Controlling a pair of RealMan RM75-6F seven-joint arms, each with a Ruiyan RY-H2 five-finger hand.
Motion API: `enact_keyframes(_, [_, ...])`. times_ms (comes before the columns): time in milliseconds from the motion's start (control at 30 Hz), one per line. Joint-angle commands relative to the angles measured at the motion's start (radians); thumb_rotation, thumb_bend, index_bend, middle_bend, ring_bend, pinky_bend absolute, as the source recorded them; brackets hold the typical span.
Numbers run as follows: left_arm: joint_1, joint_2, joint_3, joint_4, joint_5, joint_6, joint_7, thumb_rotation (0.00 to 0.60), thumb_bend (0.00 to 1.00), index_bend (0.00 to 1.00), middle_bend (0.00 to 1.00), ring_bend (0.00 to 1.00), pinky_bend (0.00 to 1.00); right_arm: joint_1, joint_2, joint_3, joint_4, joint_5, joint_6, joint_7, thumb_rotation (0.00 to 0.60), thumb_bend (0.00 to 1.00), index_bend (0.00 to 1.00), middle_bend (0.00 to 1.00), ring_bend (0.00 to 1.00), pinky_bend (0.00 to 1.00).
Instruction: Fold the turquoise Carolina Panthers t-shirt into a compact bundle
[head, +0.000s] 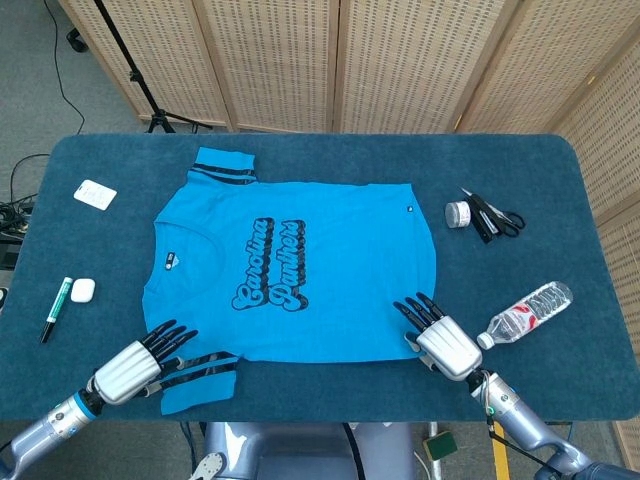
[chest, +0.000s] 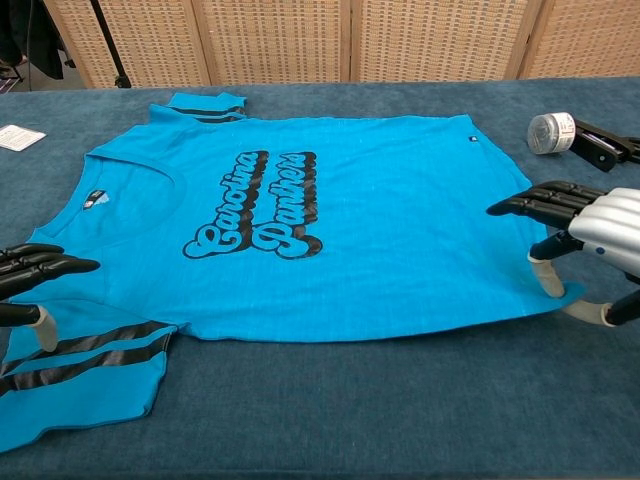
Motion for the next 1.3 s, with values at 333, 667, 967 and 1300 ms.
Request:
enact_keyframes(333, [-0.010,0.005,0.000,-0.014,-0.006,0.004,-0.002,0.600,0.38,0.46,0.00,0.00,0.00,0.000,0.000,0.000,0.000,0.000,0.000,-0.002,0.600,0.44,0.65,0.08,0.00,0.00])
enact_keyframes(667, [-0.019,0.006,-0.001,-0.030,-0.009,0.006,0.003,0.600,0.41,0.47,0.00,0.00,0.00,0.000,0.001,0.001,-0.002,0.001,-0.001,-0.002,0.600,0.44,0.65,0.08,0.00,0.00])
enact_keyframes(967, [-0.018,0.004,0.003,-0.033,-0.010,-0.003,0.007,0.600,0.41,0.53,0.00,0.00,0.00,-0.001,0.004,0.002,-0.006,0.002,0.002,0.000,0.600,0.44,0.65,0.08,0.00,0.00])
enact_keyframes(1300, [-0.017,0.002,-0.006,-0.043,-0.021,0.000,-0.002,0.600,0.55,0.71,0.00,0.00,0.00,0.000,0.006,0.002,-0.008,0.000,0.004,0.002,0.600,0.44,0.65,0.08,0.00,0.00])
